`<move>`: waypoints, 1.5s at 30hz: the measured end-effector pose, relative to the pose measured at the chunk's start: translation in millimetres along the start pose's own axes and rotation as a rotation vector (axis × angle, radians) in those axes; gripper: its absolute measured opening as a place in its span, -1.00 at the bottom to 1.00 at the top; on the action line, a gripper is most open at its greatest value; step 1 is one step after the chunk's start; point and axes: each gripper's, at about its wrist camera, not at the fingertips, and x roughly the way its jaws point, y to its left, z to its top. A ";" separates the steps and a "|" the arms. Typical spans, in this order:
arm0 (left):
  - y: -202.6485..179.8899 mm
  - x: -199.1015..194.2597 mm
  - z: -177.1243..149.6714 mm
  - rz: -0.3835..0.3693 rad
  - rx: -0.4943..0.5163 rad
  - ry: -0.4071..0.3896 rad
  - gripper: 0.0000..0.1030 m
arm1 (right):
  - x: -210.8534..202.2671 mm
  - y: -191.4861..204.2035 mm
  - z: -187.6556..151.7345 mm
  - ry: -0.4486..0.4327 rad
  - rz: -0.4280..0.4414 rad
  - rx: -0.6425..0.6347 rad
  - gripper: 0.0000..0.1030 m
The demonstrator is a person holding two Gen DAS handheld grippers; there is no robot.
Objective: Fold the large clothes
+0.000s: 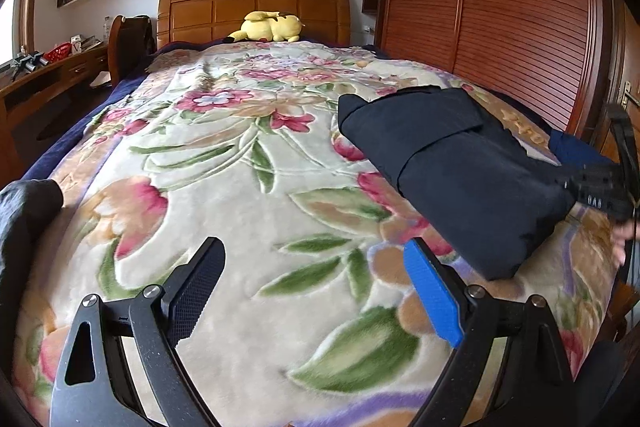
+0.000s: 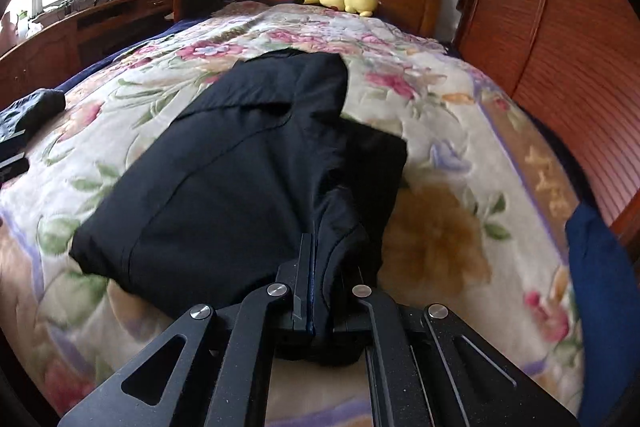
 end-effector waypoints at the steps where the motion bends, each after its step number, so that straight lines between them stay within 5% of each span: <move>1: -1.8 1.2 1.5 -0.004 -0.003 -0.004 0.78 | -0.7 -0.8 -3.6 -0.003 -0.001 0.005 -0.94; 8: -15.5 5.0 7.5 -0.027 0.001 -0.029 0.78 | 11.4 -12.0 -9.7 0.003 0.034 0.075 -0.94; 15: -28.5 12.3 10.3 -0.041 0.017 -0.028 0.78 | 19.7 -1.3 -20.1 -0.015 -0.029 0.030 -0.68; 18: -33.3 14.7 10.7 -0.046 0.023 -0.025 0.78 | 17.6 -5.8 -18.7 -0.032 -0.048 0.055 -0.20; 19: -35.6 15.8 10.8 -0.047 0.026 -0.024 0.78 | 16.3 -7.5 -19.3 -0.044 -0.069 0.062 0.21; 21: -39.7 17.6 11.0 -0.049 0.033 -0.022 0.78 | 7.8 -13.4 -18.3 -0.078 -0.068 0.095 0.42; 45: -58.1 35.3 14.2 -0.028 0.079 0.009 0.77 | 54.2 -22.2 -31.0 0.032 0.042 0.202 0.47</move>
